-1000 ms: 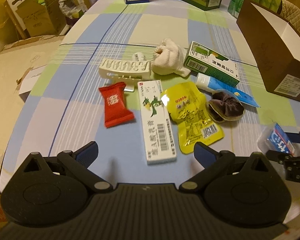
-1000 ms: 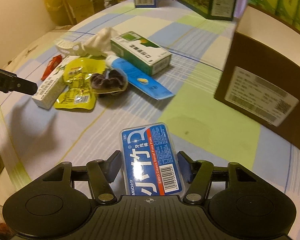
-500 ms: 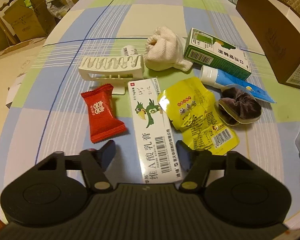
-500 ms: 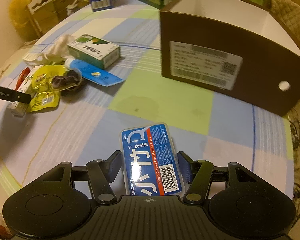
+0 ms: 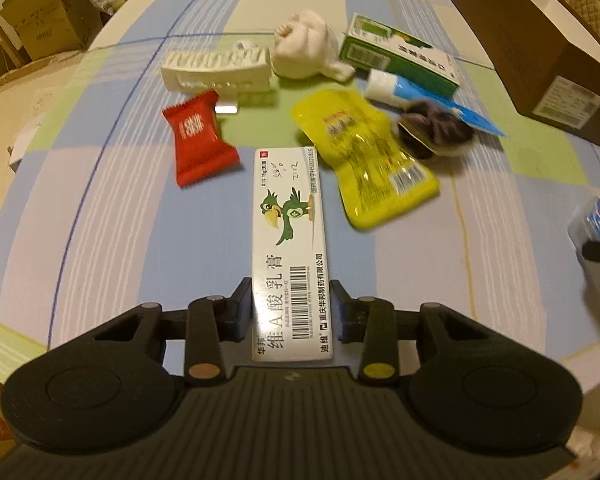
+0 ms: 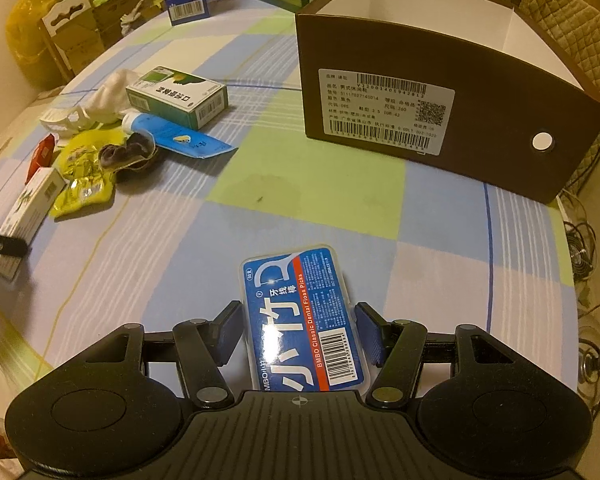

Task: Organize objects
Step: 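Carry the toothpick case and ointment box with both tools into the cardboard box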

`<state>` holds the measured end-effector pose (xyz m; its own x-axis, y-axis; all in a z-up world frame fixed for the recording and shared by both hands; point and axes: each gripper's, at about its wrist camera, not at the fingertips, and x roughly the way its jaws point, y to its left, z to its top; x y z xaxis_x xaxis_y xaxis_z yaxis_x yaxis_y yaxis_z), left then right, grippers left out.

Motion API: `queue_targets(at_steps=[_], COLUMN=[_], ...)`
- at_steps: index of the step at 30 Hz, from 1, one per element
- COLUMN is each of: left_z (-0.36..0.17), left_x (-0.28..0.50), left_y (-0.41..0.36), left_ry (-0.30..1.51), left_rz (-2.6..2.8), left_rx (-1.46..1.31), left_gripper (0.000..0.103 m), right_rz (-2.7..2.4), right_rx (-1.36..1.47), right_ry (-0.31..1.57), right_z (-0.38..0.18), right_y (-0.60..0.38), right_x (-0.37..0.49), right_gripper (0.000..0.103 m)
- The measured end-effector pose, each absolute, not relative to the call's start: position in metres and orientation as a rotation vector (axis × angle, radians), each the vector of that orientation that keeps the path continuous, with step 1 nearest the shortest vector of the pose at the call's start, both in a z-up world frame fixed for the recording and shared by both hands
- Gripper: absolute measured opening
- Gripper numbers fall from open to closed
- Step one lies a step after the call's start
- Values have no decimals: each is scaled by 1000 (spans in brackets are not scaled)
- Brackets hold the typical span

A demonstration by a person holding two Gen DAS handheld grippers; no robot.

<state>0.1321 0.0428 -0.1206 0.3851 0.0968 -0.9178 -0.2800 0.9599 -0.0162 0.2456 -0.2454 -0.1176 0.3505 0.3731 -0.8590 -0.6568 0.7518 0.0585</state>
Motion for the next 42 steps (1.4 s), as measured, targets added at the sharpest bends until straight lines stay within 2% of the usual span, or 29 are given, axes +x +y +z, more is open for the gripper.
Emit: queue_targets(at_steps=[4,7,11,12,13,21,29,42], left_z=[-121,-123,-126,-126,-125,-120,-82,-29], left_x=[140,151,158,159,159,153,155,217], left_y=[43,45,48,48,48,42,31,-29], left_ry=[1142,1136,1140,1139,1137,1150,1077,960], left_rz=[244,251,265,266,265,304,292,113], left_rx=[-166,-156,-142,-143,-143,-130,-123,-78], left_gripper=[45,46,43,35,34,34,34,34], right_rz=[680,680,680,681,683,700,745,754], right_rx=[-329,-339,-335,-333,-331,-315,-257,-141], right_ry=[1012,1008,1013,1013,1014,1013,980,920], right_z=[-117,-118,-118,-118,-119,-114,-91,-38], right_y=[-244,-243,-245,-246,-246,-249,-247,-258], right_x=[246,244,244,244,244,248,258,289], right_gripper=[58,58,58,58,57,56,56,56])
